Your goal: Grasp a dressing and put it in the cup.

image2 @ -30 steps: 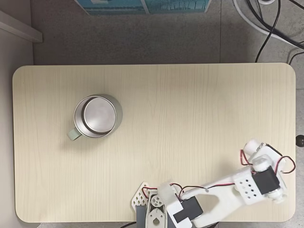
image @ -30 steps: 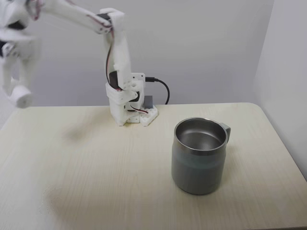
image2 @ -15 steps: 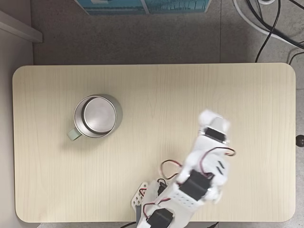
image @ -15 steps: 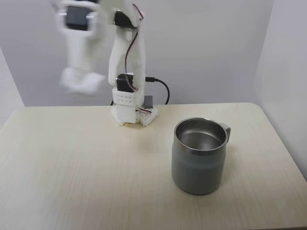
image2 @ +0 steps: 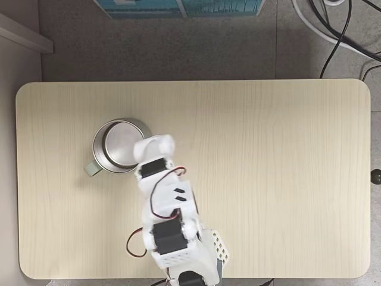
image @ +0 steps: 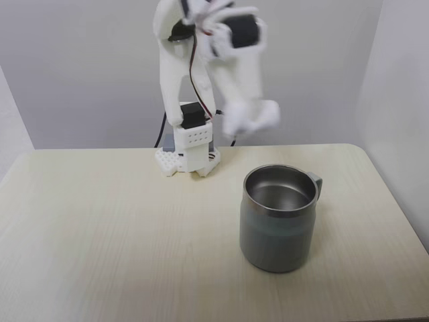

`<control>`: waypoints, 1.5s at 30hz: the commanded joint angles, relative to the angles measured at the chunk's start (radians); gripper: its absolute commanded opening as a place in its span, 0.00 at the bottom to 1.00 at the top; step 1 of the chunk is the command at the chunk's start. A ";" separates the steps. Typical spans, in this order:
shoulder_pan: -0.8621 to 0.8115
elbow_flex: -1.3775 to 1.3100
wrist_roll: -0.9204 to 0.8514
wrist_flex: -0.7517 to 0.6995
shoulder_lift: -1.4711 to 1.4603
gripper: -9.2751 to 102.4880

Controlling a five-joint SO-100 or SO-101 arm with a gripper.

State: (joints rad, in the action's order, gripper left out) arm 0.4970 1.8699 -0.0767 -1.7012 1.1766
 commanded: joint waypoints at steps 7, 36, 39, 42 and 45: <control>0.126 -0.100 -0.012 0.133 0.137 0.08; 0.249 -0.158 -0.018 0.175 0.130 0.24; 0.262 -0.158 -0.012 0.184 0.161 0.24; 0.264 -0.158 -0.012 0.187 0.186 0.24; 0.262 -0.163 -0.012 0.189 0.192 0.24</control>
State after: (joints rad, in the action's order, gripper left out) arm 0.7517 1.6920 -0.0966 -1.5294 1.3668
